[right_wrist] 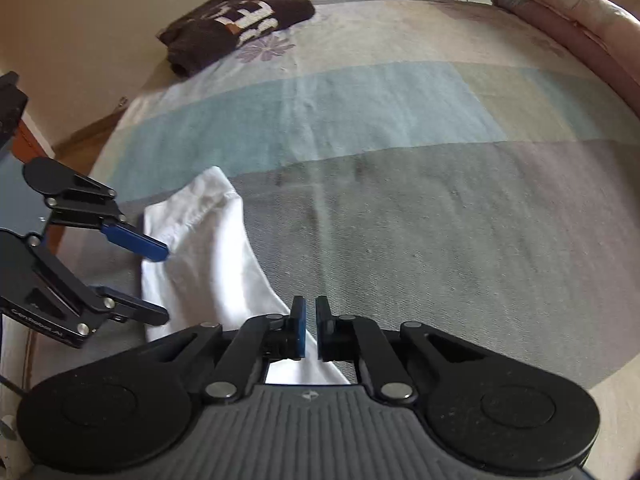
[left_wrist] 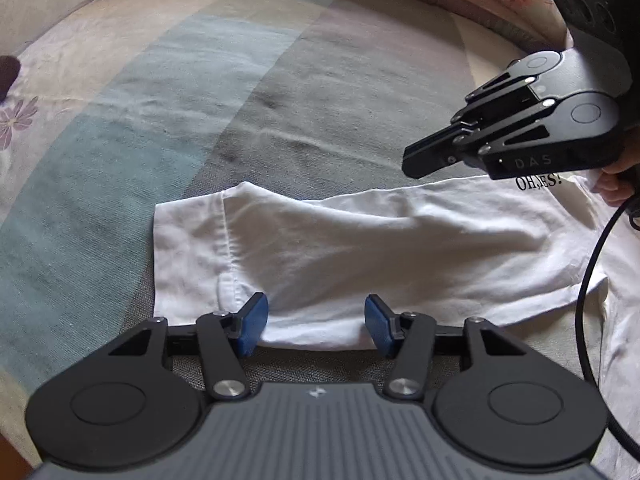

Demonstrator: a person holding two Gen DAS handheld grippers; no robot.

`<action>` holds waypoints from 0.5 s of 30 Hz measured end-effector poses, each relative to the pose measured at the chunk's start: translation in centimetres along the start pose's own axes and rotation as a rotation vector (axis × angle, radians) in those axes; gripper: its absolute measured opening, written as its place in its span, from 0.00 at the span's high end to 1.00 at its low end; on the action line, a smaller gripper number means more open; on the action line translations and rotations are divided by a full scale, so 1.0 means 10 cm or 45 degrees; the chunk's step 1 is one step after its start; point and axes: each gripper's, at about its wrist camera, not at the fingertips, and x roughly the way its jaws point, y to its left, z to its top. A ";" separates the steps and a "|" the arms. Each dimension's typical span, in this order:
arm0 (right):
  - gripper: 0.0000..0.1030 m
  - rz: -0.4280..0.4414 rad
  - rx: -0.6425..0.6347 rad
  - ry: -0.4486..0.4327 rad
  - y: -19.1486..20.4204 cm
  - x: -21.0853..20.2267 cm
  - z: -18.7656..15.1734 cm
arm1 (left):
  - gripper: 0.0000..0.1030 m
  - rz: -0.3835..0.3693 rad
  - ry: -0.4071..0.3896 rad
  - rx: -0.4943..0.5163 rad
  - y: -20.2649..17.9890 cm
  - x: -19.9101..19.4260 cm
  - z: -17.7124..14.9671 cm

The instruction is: Fold clothes

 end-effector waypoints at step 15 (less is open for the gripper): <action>0.96 -0.035 -0.227 0.041 0.17 0.21 0.07 | 0.45 -0.043 -0.002 -0.025 0.04 0.00 -0.06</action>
